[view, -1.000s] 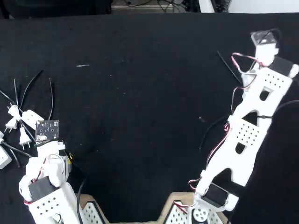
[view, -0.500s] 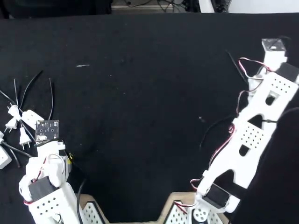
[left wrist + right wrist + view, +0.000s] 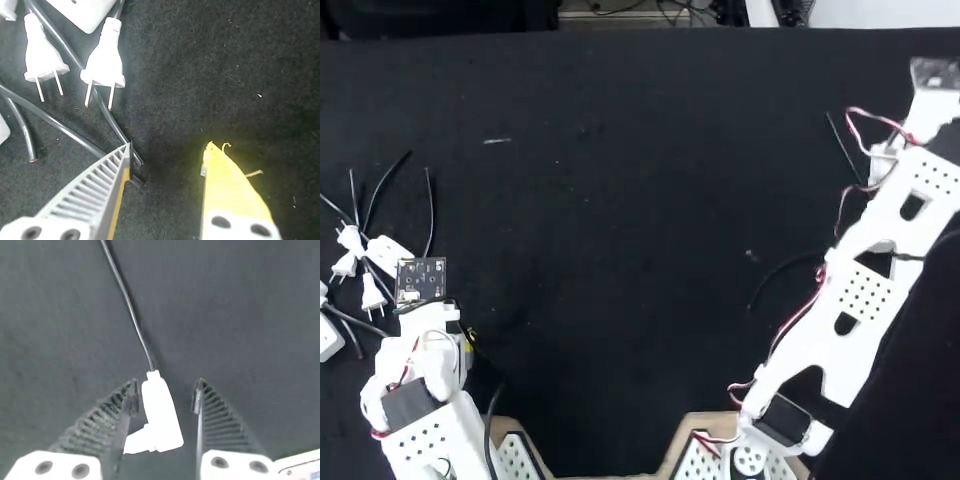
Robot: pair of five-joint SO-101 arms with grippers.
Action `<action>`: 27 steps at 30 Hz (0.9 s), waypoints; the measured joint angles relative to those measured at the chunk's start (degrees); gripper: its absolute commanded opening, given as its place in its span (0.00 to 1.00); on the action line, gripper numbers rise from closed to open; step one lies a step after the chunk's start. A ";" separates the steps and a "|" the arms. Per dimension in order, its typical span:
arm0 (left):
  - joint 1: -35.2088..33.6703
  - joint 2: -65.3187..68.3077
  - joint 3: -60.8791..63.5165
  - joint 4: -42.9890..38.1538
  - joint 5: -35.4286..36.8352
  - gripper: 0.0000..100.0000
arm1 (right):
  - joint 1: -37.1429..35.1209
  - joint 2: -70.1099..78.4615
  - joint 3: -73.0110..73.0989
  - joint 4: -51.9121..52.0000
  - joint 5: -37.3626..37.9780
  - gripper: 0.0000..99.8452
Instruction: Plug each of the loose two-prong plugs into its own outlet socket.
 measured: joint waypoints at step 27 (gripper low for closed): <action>0.00 0.00 0.00 0.00 0.00 0.23 | -20.84 -57.05 62.42 0.09 -5.54 0.17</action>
